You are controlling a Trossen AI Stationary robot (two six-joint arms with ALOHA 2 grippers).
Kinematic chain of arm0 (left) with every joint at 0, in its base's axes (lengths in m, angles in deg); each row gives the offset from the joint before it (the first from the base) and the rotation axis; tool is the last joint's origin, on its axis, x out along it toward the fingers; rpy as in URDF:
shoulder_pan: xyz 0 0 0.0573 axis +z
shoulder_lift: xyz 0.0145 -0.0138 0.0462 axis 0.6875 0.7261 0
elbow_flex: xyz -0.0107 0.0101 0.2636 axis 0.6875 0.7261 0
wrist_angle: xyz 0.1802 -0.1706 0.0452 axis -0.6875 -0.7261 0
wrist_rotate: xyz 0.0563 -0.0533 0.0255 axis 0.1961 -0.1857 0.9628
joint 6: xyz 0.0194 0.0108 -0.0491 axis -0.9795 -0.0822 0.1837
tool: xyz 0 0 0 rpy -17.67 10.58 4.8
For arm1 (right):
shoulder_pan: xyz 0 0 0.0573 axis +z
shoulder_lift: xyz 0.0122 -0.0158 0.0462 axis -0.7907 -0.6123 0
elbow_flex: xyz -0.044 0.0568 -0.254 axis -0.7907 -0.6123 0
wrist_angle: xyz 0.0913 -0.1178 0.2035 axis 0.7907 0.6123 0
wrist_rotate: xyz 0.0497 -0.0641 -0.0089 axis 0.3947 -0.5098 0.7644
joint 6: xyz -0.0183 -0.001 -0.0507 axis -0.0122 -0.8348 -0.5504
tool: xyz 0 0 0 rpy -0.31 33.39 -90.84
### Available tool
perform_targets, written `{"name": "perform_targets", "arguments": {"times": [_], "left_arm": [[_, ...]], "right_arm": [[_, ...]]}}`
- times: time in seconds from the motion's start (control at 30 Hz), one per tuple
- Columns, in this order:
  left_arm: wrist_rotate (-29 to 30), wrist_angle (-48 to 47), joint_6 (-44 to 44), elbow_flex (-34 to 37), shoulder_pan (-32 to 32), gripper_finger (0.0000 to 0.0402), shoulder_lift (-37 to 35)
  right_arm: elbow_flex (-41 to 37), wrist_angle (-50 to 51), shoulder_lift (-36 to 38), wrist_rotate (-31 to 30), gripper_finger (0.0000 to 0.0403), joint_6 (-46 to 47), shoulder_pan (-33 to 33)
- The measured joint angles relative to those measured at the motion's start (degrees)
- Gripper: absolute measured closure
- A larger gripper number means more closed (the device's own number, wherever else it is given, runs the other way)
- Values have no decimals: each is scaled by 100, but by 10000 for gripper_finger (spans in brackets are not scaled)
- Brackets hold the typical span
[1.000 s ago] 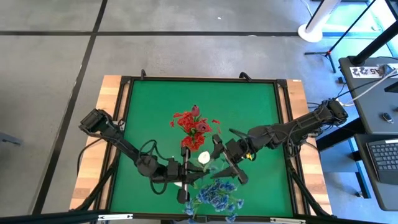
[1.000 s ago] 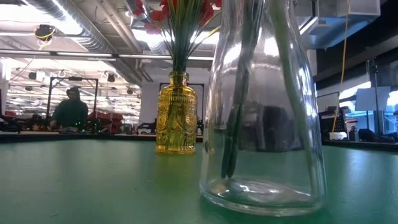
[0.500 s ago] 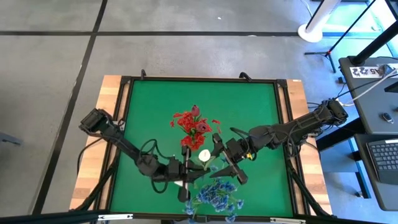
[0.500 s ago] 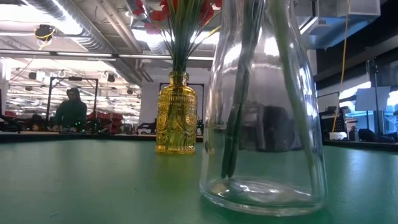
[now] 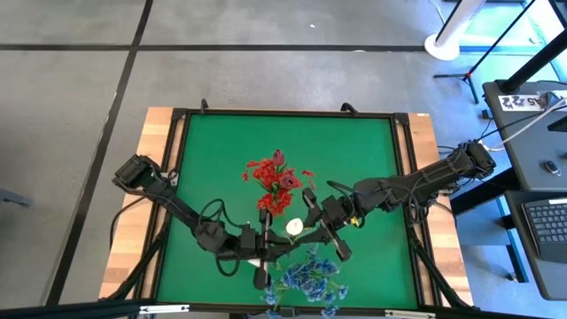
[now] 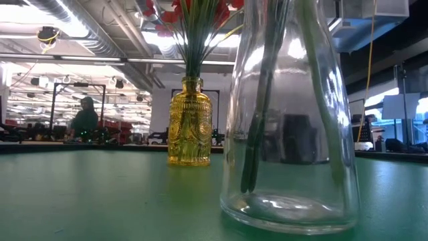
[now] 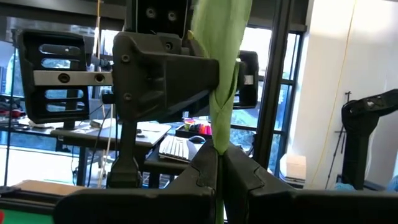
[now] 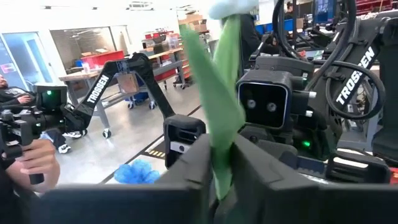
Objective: Sort flowers into vase by color
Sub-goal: Put the white tulip into the transparent vase
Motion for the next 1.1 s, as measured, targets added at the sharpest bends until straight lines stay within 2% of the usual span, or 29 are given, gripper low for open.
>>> {"name": "perform_targets", "arguments": {"times": [0.13,0.33,0.53,0.8,1.1], "left_arm": [[-19,-2,4,0,0,402,0],[5,6,-2,0,-46,387,0],[32,31,-5,0,-180,325,-18],[655,193,-490,0,-452,254,-108],[735,408,-938,0,-678,227,-324]], "right_arm": [[0,2,0,-13,393,-160,0],[0,17,8,22,391,-236,0],[0,447,280,37,397,-240,7],[0,931,752,-17,400,-140,11],[-4,1143,1144,-178,402,-292,9]]}}
